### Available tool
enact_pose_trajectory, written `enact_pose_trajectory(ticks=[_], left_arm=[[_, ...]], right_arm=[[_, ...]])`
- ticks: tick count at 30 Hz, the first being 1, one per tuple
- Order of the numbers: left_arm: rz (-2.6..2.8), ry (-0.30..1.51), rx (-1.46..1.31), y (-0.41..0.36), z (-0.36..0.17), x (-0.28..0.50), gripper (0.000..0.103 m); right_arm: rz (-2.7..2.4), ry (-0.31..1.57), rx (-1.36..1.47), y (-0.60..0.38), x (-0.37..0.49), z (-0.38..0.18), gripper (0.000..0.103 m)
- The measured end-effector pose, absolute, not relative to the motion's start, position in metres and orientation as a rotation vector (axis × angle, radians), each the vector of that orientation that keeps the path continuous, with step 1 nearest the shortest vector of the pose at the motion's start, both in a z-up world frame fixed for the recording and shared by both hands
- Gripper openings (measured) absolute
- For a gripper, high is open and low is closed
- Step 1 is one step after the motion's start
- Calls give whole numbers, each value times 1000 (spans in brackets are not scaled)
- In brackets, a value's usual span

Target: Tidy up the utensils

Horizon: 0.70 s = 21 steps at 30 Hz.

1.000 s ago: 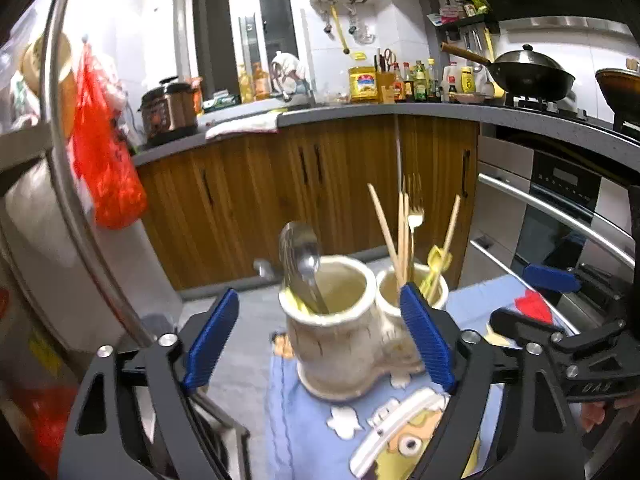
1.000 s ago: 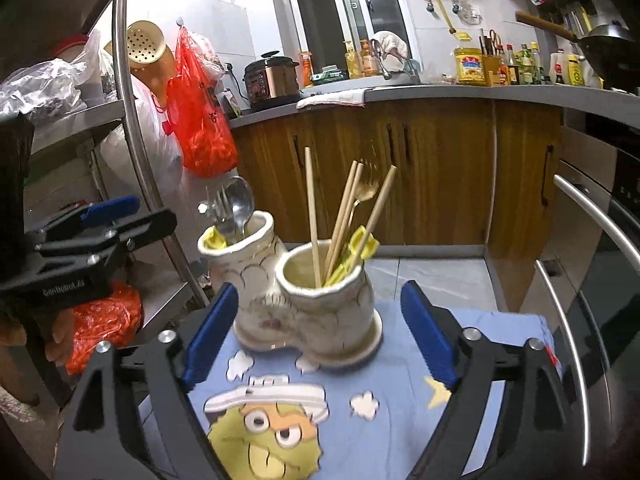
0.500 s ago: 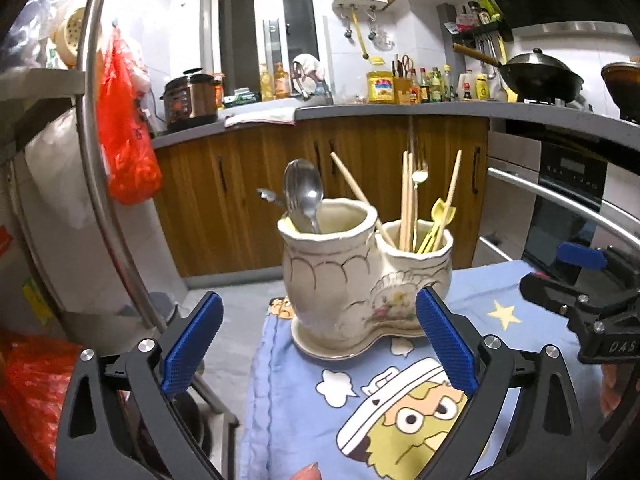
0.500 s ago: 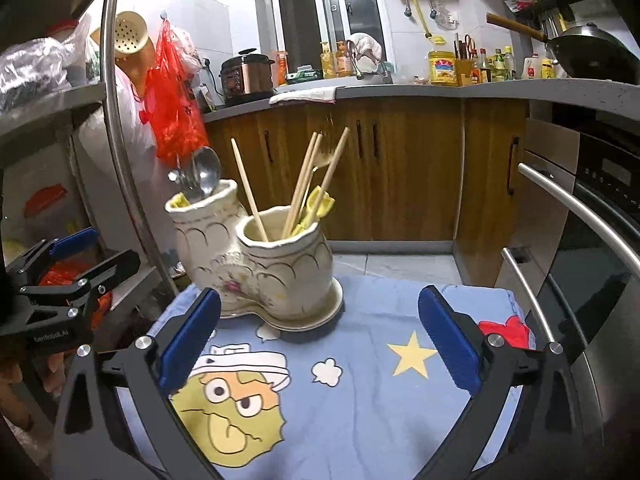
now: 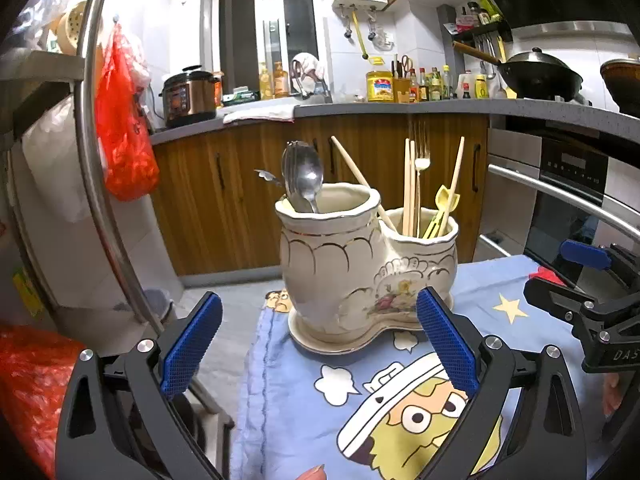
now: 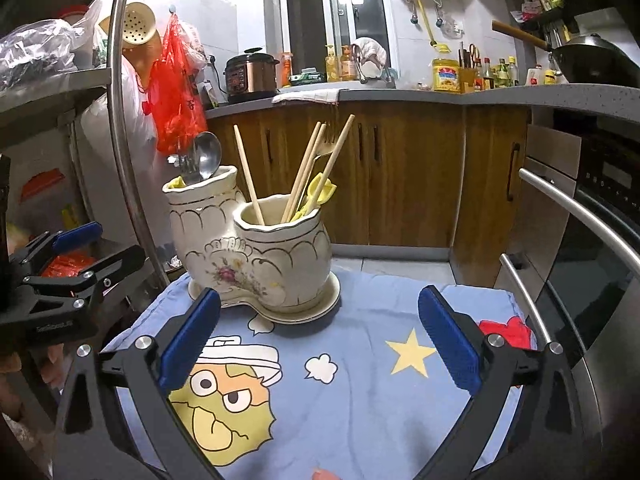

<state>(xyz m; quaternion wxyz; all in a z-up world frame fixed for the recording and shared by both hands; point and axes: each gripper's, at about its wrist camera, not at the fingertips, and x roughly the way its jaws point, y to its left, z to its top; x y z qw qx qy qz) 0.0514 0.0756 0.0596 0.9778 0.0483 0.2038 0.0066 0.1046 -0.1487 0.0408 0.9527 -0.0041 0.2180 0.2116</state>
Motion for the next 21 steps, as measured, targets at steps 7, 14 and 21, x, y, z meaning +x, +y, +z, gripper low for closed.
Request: enact_pose_trajectory(ticks=[7, 14, 21], left_arm=[[9, 409, 99, 73, 58, 49, 97], [0, 412, 100, 68, 57, 49, 97], [-2, 411, 100, 66, 57, 48, 97]], right_arm=[[428, 440, 2, -149, 104, 41, 98], [425, 441, 3, -150, 104, 41, 98], [418, 435, 2, -148, 104, 43, 98]])
